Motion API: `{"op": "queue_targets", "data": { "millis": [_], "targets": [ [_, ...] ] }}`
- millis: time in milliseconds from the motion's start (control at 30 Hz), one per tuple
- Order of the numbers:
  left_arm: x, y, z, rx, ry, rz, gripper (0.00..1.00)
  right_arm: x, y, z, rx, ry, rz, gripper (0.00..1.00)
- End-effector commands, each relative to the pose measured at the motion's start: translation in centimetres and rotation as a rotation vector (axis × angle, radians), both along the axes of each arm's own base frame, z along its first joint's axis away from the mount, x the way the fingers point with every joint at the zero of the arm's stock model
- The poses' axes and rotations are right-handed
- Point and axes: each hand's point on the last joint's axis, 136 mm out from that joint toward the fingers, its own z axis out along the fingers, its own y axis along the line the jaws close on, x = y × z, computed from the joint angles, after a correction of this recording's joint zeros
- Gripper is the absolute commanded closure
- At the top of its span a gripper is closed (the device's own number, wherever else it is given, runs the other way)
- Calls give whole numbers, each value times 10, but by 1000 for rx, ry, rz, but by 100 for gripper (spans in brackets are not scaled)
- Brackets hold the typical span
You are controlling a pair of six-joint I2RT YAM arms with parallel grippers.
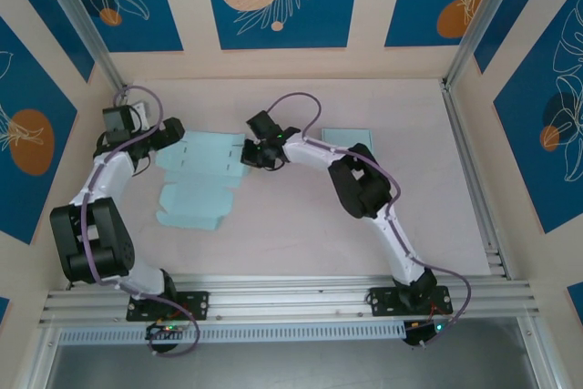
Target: Fold the paper box
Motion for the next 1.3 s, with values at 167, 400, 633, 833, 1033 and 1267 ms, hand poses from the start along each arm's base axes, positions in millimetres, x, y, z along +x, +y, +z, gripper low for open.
{"op": "queue_targets", "data": {
  "millis": [167,400,633,833,1033,1267],
  "targets": [
    [6,-46,24,-13,-210,-379,0,2,-65,88,53,-472,352,100],
    [4,-111,58,-29,-397,-773,0,-2,-103,111,-1,-645,429,100],
    [-2,-173,47,33,-341,-1162,0,-6,-110,121,44,-700,432,100],
    [3,-189,34,51,-252,-1321,0,-8,-111,118,48,-696,436,100],
    [-7,-207,5,126,-136,-1426,1,-7,-114,119,36,-710,429,100],
    [-9,-216,-26,248,-29,-1461,44,-3,-122,118,31,-706,392,100]
  ]
}}
